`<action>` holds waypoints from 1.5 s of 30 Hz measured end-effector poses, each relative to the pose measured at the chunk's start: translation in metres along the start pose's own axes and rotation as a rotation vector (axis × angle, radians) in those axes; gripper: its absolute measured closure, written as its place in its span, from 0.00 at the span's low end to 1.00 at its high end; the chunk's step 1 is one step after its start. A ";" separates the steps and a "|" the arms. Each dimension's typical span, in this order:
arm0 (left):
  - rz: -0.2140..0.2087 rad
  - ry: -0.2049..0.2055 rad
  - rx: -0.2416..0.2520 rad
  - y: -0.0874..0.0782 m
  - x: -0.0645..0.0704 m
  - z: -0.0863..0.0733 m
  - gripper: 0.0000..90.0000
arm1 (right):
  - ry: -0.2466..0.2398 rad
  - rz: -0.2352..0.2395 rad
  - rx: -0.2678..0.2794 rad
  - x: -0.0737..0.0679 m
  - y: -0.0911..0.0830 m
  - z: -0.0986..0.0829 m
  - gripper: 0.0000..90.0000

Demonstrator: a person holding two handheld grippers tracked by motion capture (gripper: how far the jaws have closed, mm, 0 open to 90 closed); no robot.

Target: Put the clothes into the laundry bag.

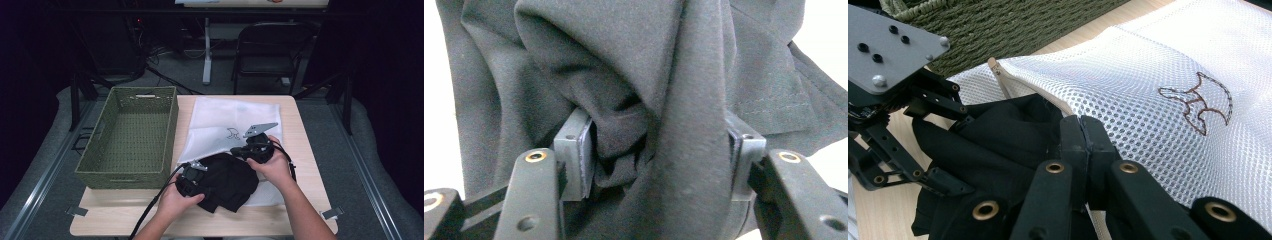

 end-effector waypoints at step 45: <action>0.054 0.001 0.076 0.001 0.006 -0.002 0.85 | -0.007 -0.007 -0.008 -0.004 0.001 -0.002 1.00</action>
Point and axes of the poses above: each handheld gripper's, and its own axes: y roughly forward along the jaws, z roughly out of its top, x roughly to its right, the point moved 7 cm from there along y, roughly forward along the jaws, and after that the axes turned 4 degrees about z, right-handed, at the moved point
